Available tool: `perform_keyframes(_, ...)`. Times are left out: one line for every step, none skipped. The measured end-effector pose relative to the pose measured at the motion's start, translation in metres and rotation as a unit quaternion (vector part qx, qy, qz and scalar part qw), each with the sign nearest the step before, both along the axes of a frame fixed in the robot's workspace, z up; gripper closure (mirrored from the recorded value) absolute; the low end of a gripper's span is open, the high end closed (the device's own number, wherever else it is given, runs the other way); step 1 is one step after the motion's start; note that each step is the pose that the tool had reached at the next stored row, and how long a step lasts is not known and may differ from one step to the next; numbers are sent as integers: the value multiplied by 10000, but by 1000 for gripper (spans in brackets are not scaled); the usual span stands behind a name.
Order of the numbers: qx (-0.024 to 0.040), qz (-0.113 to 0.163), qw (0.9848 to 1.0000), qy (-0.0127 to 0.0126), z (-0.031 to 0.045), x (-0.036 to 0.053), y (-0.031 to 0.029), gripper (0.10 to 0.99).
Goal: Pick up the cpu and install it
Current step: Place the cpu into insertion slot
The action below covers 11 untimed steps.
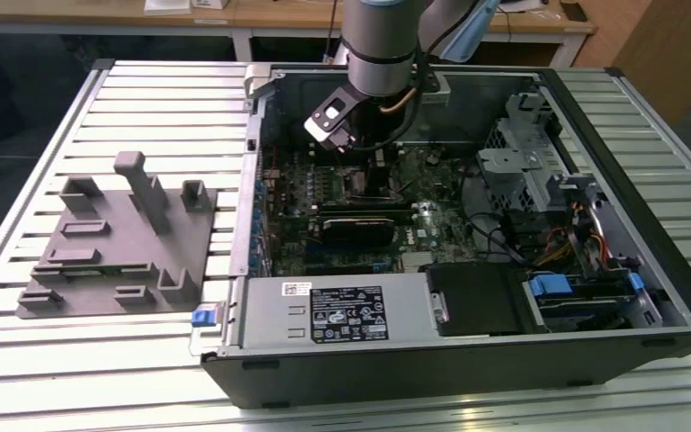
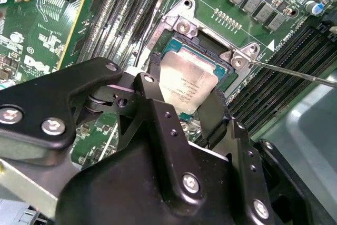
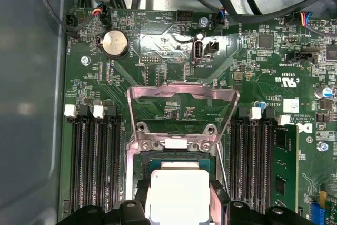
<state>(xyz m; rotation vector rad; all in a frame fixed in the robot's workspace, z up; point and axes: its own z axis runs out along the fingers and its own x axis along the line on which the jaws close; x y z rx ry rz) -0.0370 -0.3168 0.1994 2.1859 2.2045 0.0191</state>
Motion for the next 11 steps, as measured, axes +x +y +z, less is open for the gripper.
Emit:
perform_keyframes(1, 0, 10000, -1, -4, 1, 2, 553)
perform_keyframes(1, -1, 10000, 0, -8, 2, 3, 553)
perform_keyframes(0, -3, 10000, 0, -13, 2, 4, 553)
perform_keyframes(0, -5, 10000, 0, -19, 2, 4, 553)
perform_keyframes(0, -8, 10000, 0, -25, 2, 4, 553)
perform_keyframes(0, -11, 10000, 0, -30, 2, 4, 553)
perform_keyframes(0, -12, 10000, 0, -34, 2, 4, 553)
perform_keyframes(0, -13, 10000, 0, -39, 2, 4, 553)
perform_keyframes(0, -14, 10000, 0, -41, 2, 4, 553)
perform_keyframes(-1, -14, 10000, 0, -41, 2, 4, 553)
perform_keyframes(-1, -14, 10000, 1, -41, 2, 4, 553)
